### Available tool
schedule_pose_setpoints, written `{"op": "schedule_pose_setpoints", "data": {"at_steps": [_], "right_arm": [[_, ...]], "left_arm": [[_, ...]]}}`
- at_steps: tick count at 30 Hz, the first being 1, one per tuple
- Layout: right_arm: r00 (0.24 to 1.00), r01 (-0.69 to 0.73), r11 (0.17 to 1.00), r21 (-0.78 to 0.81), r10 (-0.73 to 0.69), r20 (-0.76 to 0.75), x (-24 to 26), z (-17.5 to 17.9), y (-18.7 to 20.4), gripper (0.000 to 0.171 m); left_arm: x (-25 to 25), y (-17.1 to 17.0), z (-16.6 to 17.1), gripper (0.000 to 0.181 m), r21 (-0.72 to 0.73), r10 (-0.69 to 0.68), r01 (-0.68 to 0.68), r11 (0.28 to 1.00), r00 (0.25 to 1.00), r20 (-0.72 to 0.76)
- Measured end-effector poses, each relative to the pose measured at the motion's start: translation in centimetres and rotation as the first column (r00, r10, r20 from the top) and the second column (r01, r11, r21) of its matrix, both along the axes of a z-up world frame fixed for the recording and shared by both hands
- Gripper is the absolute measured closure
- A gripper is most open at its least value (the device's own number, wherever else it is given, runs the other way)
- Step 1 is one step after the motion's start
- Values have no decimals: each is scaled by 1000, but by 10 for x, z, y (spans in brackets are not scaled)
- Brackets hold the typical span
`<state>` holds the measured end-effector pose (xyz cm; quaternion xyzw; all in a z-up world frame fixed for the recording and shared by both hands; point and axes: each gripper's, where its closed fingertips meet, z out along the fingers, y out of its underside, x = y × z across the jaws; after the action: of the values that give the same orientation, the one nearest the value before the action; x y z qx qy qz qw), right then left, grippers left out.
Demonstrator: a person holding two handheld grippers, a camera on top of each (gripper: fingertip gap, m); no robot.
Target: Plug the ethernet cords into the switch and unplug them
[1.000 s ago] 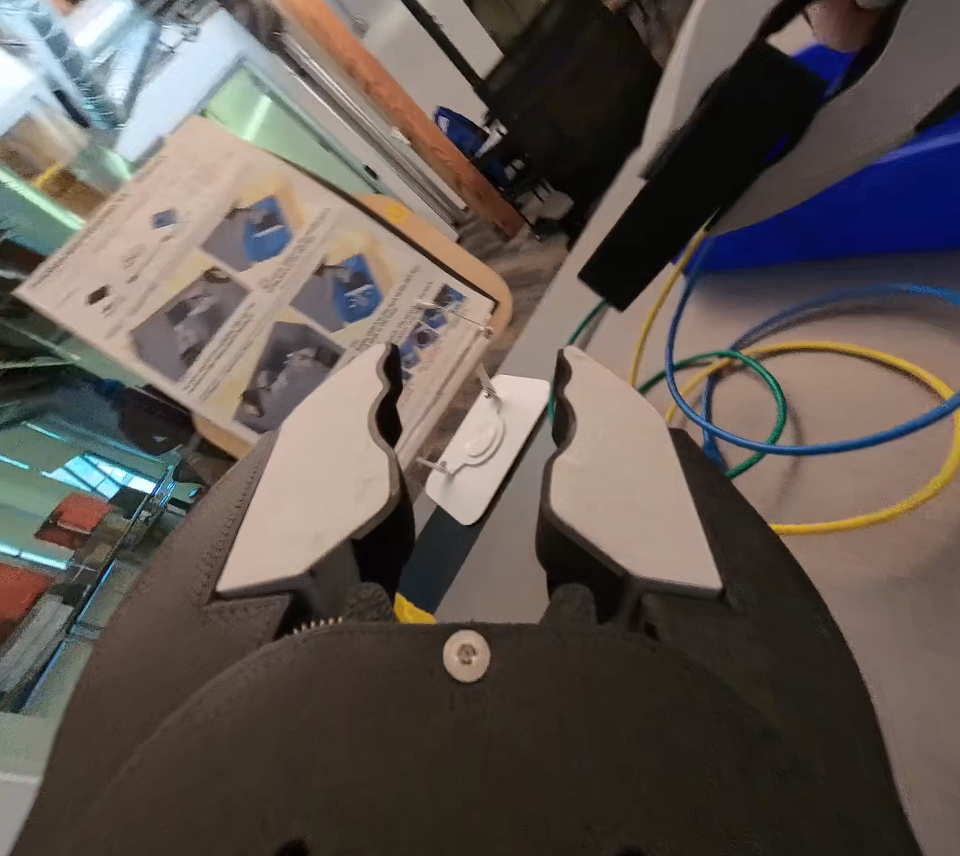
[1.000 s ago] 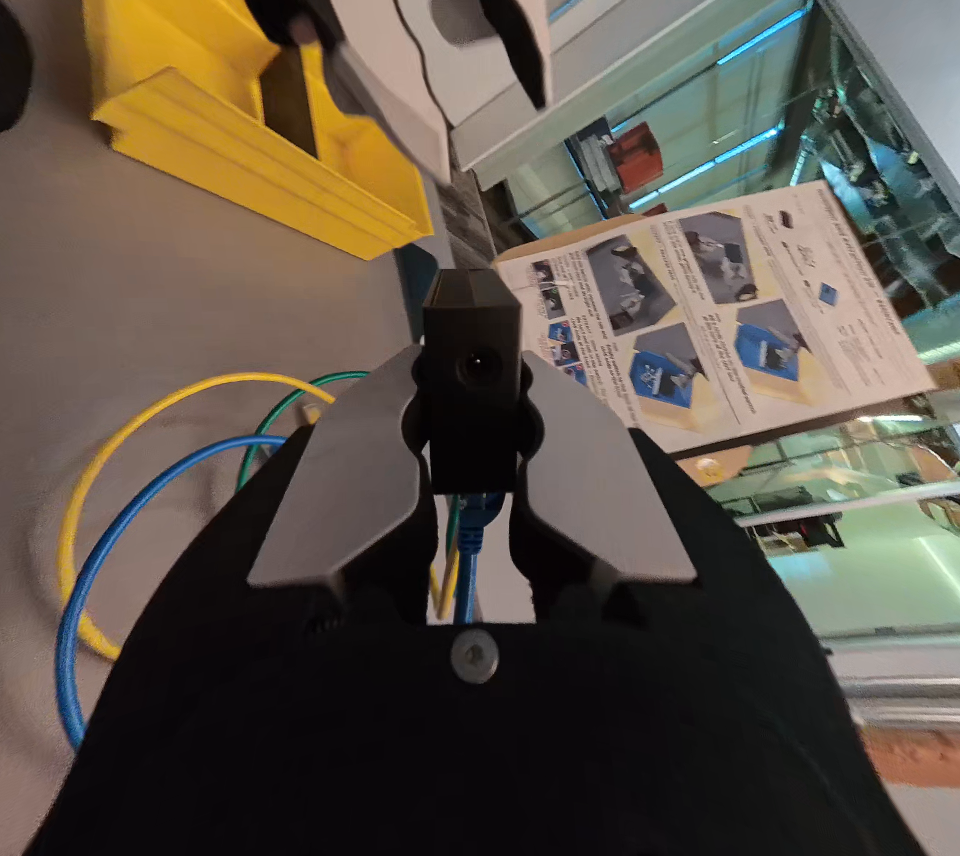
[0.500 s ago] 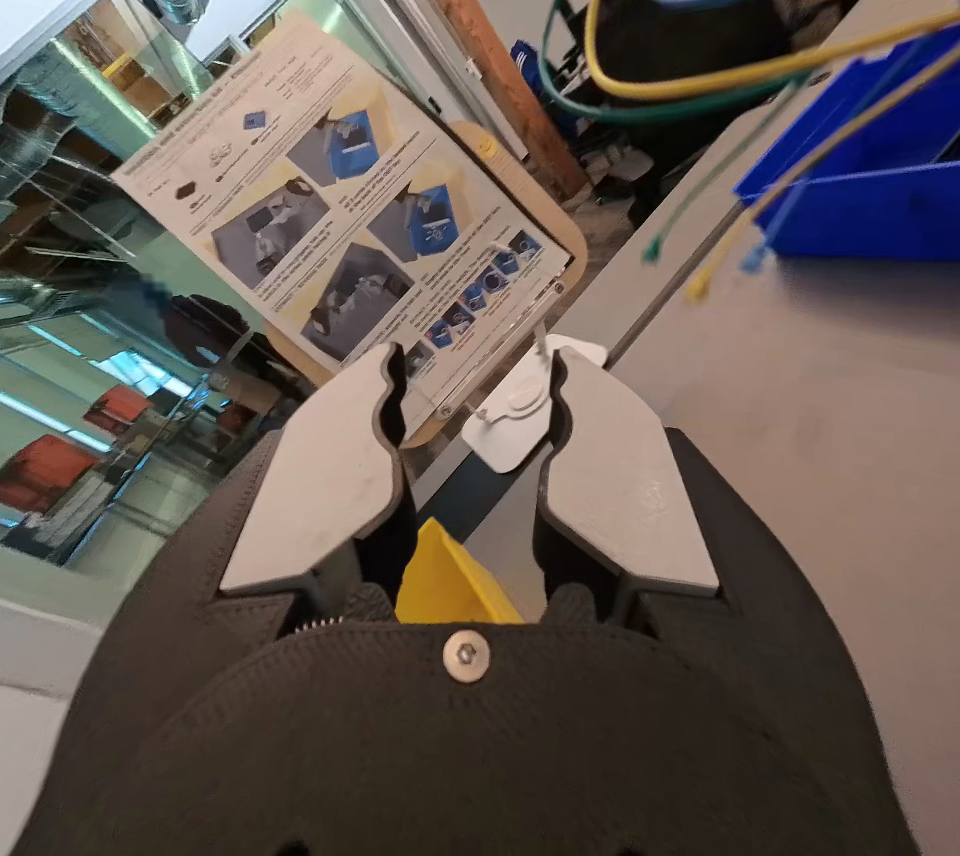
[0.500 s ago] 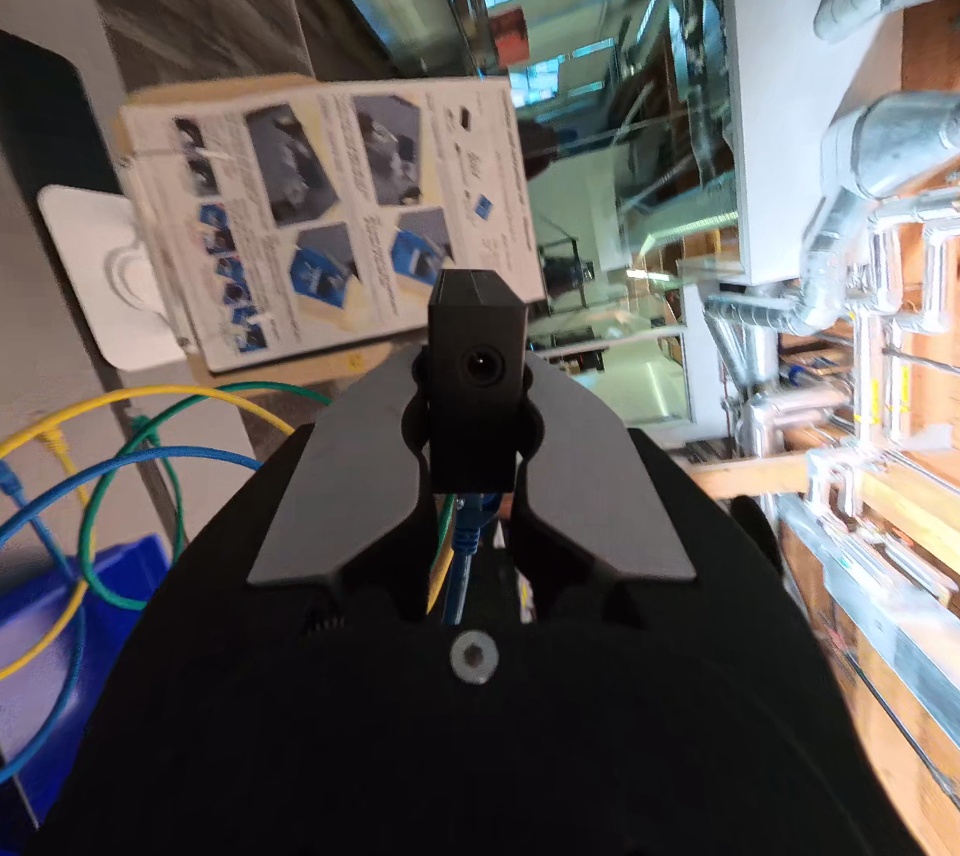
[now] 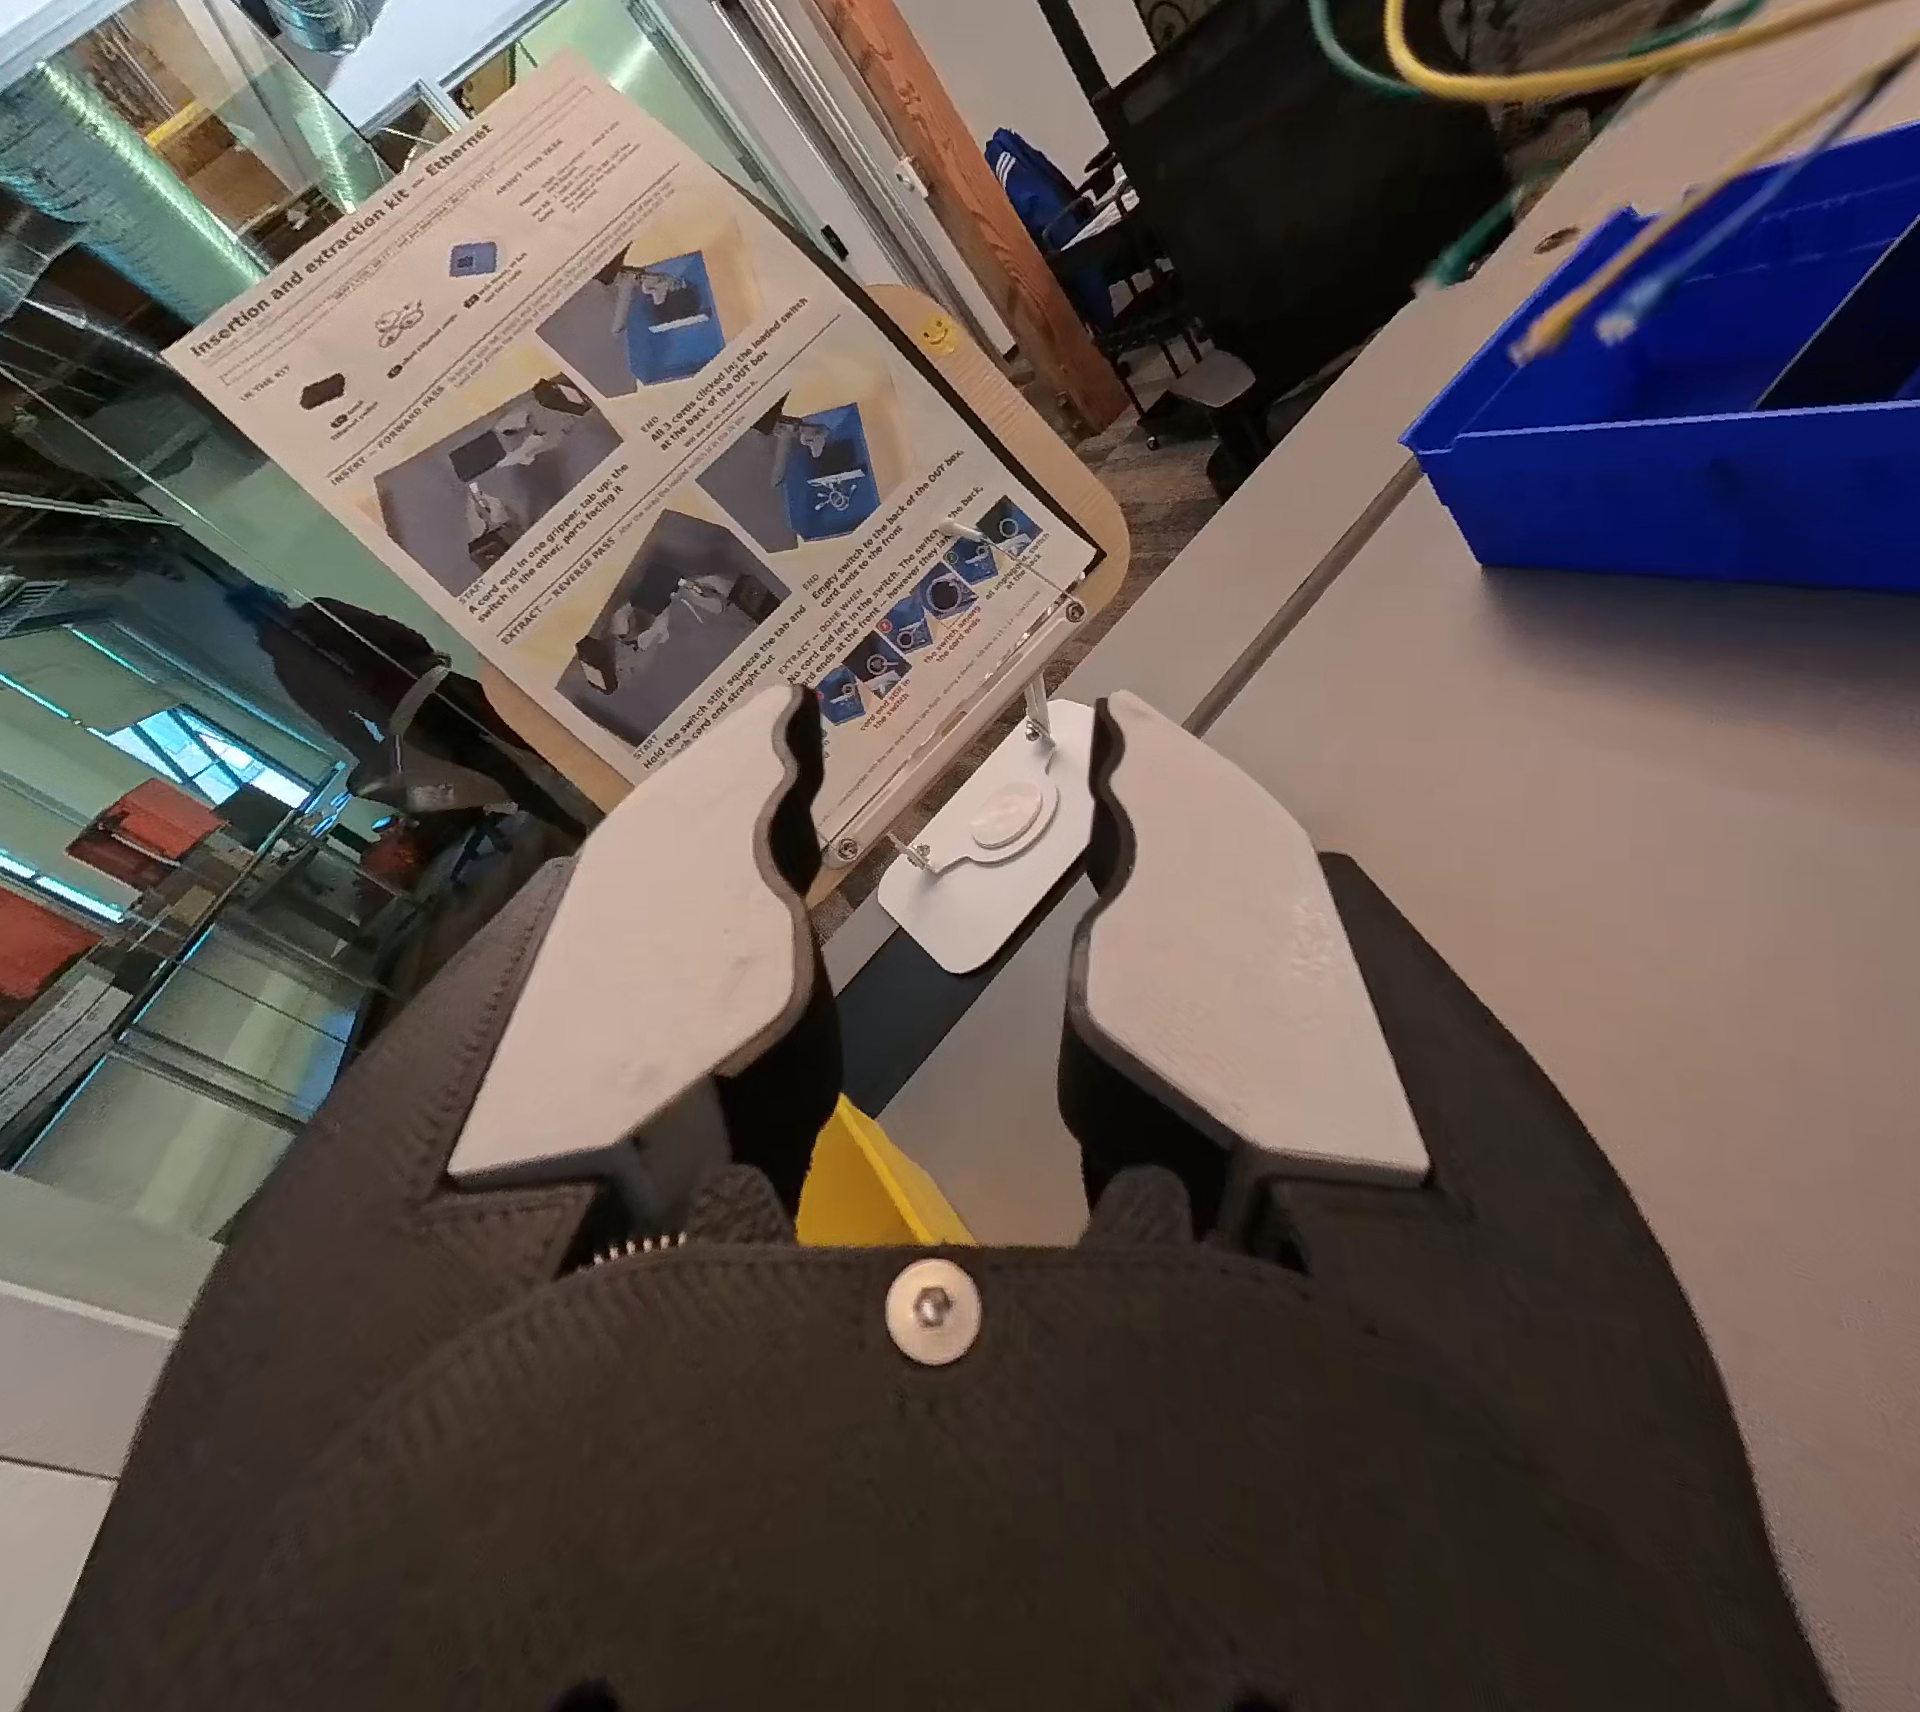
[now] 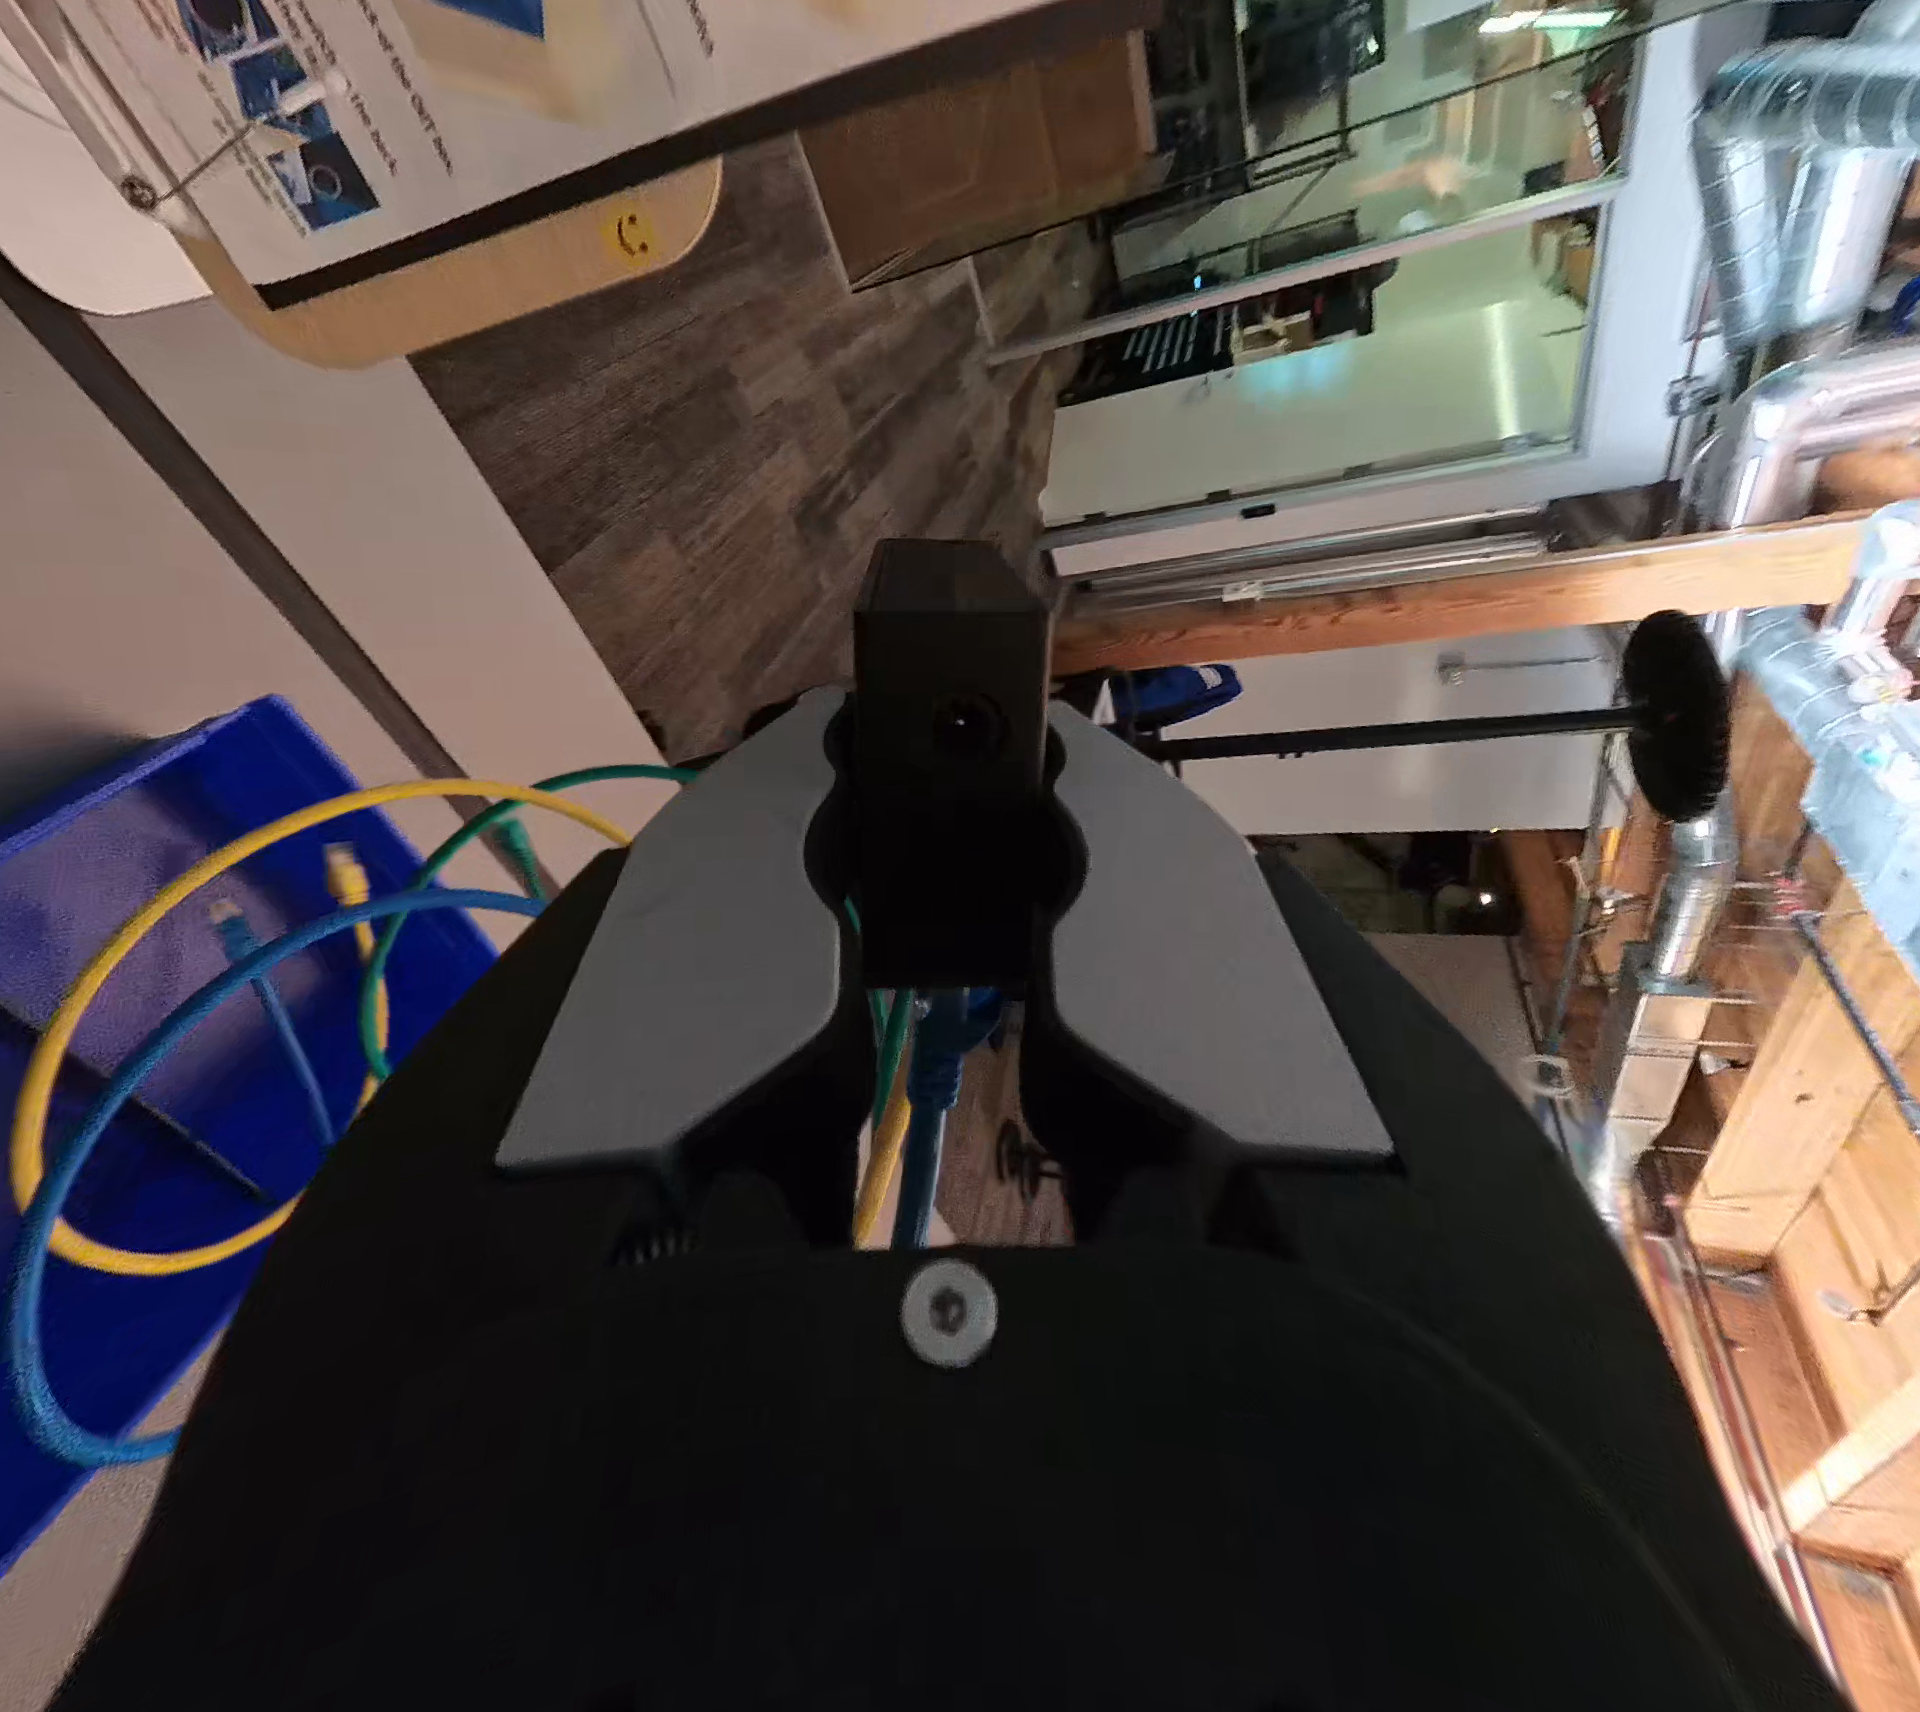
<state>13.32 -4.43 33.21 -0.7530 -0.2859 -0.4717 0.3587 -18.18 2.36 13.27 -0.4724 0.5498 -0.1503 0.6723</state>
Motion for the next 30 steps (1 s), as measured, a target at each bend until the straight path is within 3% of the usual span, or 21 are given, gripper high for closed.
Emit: {"op": "schedule_pose_setpoints", "data": {"at_steps": [8,14,20,30], "right_arm": [[995,88,992,-93,-91,-33,47,-61,6,140],[997,63,998,27,-62,-42,36,-11,-6,139],[999,24,999,29,-23,-31,7,28,-39,140],[997,51,996,-73,-55,-60,22,3,-42,140]], "left_arm": [[3,3,-4,133,-4,12,-12,1000,1000,-17],[8,4,-9,133,-5,10,-10,1000,1000,-30],[11,1,-10,133,4,7,-7,1000,999,-39],[17,-4,-16,133,16,6,-5,1000,998,-67]]}}
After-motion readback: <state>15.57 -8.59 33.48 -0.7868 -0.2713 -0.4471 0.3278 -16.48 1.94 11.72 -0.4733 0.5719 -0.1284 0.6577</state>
